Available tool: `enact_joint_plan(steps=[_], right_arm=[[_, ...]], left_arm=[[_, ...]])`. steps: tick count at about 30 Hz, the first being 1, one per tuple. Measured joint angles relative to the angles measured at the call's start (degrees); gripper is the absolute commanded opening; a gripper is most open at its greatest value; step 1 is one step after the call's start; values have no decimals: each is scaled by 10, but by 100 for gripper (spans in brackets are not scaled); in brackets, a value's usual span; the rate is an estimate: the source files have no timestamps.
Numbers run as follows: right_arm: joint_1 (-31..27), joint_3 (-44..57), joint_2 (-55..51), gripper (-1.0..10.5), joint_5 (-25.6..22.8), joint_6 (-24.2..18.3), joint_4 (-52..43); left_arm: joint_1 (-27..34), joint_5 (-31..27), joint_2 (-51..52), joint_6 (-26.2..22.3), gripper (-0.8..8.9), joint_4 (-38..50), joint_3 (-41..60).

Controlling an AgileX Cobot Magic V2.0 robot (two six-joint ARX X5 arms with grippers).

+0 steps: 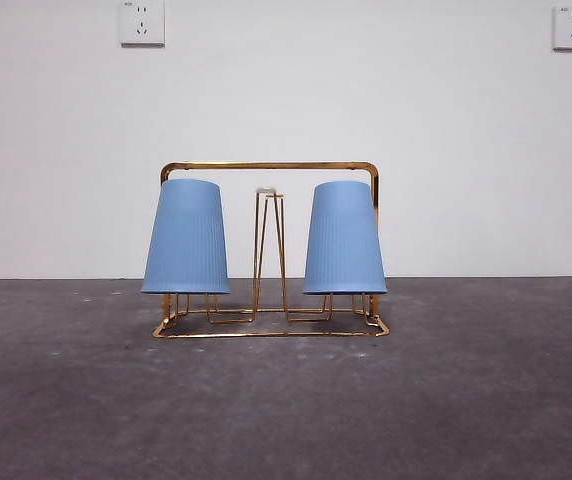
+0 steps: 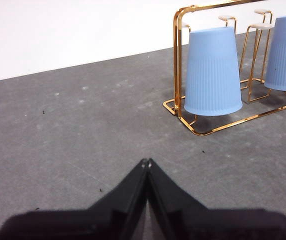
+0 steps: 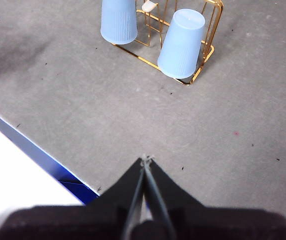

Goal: Pick up cup 1,put cup 1 in the cup rack,pick up cup 2,put cup 2 in the cup rack

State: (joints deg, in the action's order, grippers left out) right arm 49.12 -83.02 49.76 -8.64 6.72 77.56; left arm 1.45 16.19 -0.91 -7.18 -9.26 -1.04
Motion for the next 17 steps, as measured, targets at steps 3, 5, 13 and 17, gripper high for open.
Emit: enact_joint_plan(steps=[3, 5, 13, 17], right_arm=[[0, 0, 0, 5, 0, 0, 0], [0, 0, 0, 5, 0, 0, 0], [-22, 0, -9, 5, -20, -14, -2], [-110, 2, -46, 5, -17, -43, -105]], left_arm=[[0, 0, 0, 0, -3, 0, 0], [0, 0, 0, 0, -3, 0, 0], [0, 0, 0, 0, -3, 0, 0], [0, 0, 0, 1, -4, 0, 0]])
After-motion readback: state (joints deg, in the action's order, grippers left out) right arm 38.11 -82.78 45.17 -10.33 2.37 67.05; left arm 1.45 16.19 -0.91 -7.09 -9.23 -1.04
